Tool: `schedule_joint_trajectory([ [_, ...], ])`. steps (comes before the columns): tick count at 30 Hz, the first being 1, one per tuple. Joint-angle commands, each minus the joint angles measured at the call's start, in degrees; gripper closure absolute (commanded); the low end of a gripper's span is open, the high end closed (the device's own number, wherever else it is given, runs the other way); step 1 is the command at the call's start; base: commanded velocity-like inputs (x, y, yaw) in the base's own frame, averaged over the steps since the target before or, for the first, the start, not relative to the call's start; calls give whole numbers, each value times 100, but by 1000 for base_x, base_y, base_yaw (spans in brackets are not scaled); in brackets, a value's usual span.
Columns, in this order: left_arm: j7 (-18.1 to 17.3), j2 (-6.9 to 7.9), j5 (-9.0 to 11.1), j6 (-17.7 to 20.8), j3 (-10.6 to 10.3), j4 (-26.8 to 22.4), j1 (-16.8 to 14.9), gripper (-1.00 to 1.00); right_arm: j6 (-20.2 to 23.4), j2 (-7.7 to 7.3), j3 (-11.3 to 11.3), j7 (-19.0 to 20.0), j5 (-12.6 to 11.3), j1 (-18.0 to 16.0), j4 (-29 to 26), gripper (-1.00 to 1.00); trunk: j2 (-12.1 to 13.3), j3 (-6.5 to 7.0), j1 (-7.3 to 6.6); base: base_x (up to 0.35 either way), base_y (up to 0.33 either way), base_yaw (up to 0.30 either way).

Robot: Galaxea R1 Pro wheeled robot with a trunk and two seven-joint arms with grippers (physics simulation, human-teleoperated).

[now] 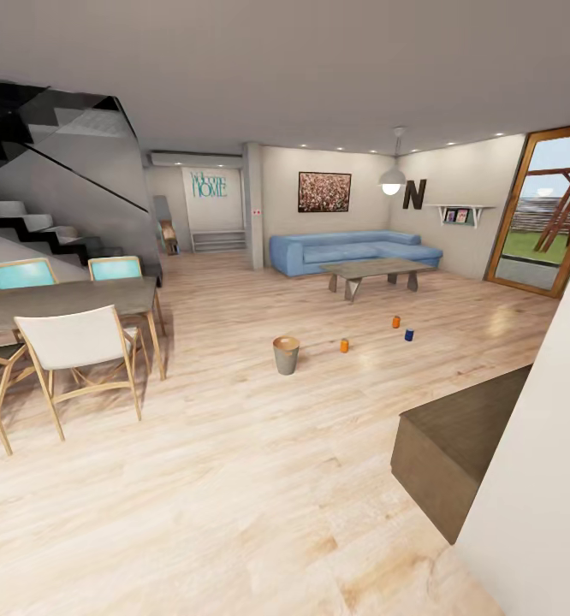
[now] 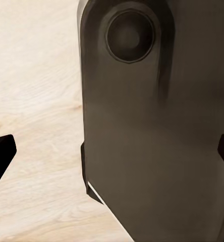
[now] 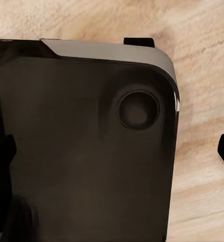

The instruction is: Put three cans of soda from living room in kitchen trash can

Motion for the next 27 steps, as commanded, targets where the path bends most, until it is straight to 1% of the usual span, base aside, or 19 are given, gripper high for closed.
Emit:
schedule_joint_trajectory([
  [1,0,0,0,0,0,0,0,-100,0,0,0,0,0,0,0,-100,0,0,0,0,0,0],
  [11,0,0,0,0,0,0,0,-100,0,0,0,0,0,0,0,-100,0,0,0,0,0,0],
  [14,0,-21,-12,12,5,10,-7,-100,17,-82,-19,-9,-3,20,2,-100,0,0,0,70,0,0],
  [19,6,-35,-19,36,13,-3,-47,-100,62,-175,-34,-15,-1,-18,-120,-100,0,0,0,226,0,0],
  [27,36,-44,-22,69,37,-94,-170,-100,92,-215,-39,-18,3,-147,-335,-100,0,0,0,316,0,0],
])
